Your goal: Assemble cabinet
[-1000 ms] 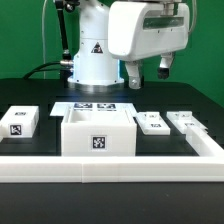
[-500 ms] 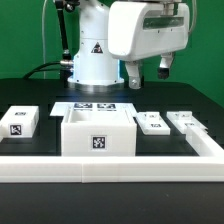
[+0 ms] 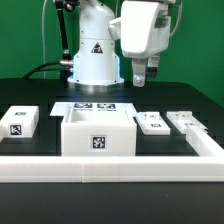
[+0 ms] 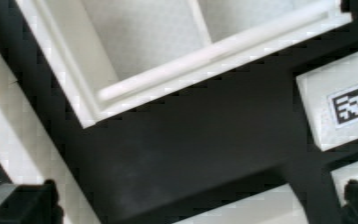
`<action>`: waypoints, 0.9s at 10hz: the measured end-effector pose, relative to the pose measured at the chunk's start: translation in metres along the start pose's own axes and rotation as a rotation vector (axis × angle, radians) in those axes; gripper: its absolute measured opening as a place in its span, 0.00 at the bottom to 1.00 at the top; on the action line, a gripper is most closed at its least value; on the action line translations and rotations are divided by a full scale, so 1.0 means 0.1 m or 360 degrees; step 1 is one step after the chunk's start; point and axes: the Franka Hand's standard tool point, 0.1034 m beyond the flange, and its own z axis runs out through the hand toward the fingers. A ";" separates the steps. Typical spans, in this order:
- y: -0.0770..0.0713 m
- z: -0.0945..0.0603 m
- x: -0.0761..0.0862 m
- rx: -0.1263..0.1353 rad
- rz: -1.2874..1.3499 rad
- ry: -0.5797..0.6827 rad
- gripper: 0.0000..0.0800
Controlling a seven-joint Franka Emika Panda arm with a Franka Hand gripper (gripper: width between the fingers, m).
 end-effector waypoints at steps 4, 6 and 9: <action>-0.01 0.05 -0.09 0.0005 -0.0039 0.0017 1.00; -0.08 0.18 -0.29 0.0001 -0.0289 0.0023 1.00; -0.15 0.24 -0.43 0.0033 -0.0307 0.0010 1.00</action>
Offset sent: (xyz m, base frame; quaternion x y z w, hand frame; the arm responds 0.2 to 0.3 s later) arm 0.0000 0.0000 0.0000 0.0000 0.0000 0.0000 1.0000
